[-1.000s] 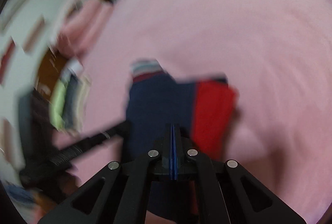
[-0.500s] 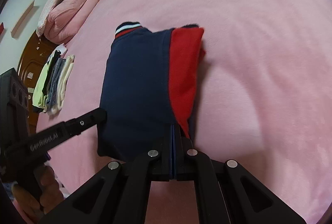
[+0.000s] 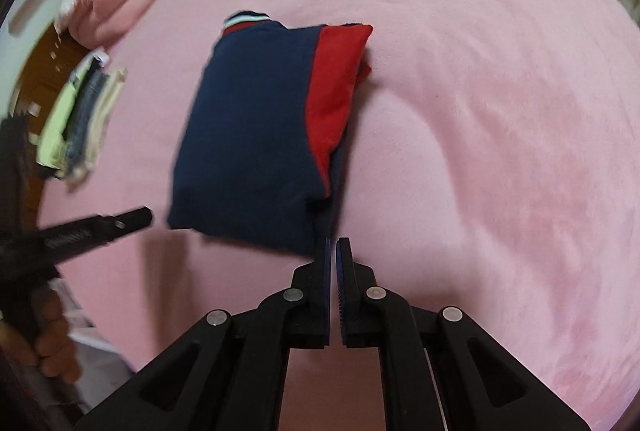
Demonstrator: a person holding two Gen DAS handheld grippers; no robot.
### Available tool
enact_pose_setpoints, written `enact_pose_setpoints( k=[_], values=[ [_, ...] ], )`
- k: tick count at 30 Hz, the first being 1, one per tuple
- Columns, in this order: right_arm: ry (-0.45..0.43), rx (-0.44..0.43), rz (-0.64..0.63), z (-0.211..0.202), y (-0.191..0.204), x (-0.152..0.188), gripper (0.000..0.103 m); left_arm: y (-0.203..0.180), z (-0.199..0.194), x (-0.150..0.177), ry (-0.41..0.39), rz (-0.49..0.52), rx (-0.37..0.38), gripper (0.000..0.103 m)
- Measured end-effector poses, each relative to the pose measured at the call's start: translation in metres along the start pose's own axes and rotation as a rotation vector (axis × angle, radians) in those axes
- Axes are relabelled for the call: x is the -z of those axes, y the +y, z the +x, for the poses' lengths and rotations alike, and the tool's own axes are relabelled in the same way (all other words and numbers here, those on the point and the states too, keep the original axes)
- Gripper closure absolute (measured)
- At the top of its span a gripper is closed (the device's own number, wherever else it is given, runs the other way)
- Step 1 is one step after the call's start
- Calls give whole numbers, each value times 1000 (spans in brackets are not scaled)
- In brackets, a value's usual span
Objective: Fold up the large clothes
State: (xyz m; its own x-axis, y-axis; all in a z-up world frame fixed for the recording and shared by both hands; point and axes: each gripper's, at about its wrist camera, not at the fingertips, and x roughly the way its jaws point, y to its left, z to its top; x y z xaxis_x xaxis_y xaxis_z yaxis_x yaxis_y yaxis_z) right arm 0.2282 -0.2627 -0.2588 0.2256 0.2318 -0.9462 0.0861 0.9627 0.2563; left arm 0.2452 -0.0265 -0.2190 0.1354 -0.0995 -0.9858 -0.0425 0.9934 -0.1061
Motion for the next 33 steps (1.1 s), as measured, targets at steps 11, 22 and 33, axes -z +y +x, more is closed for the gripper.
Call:
enact_pose_setpoints(
  k=[11,22,33],
  values=[
    [-3,-29,31,-65,26,8,22,-38,-34,21,-58,160,-16,30],
    [-23,-34,83,-60,22,0,17,-38,-42,18,-67,155,-7,29],
    [-18,-35,62,-58,30,-1,16,-36,-42,17,-60,133,-11,29]
  ],
)
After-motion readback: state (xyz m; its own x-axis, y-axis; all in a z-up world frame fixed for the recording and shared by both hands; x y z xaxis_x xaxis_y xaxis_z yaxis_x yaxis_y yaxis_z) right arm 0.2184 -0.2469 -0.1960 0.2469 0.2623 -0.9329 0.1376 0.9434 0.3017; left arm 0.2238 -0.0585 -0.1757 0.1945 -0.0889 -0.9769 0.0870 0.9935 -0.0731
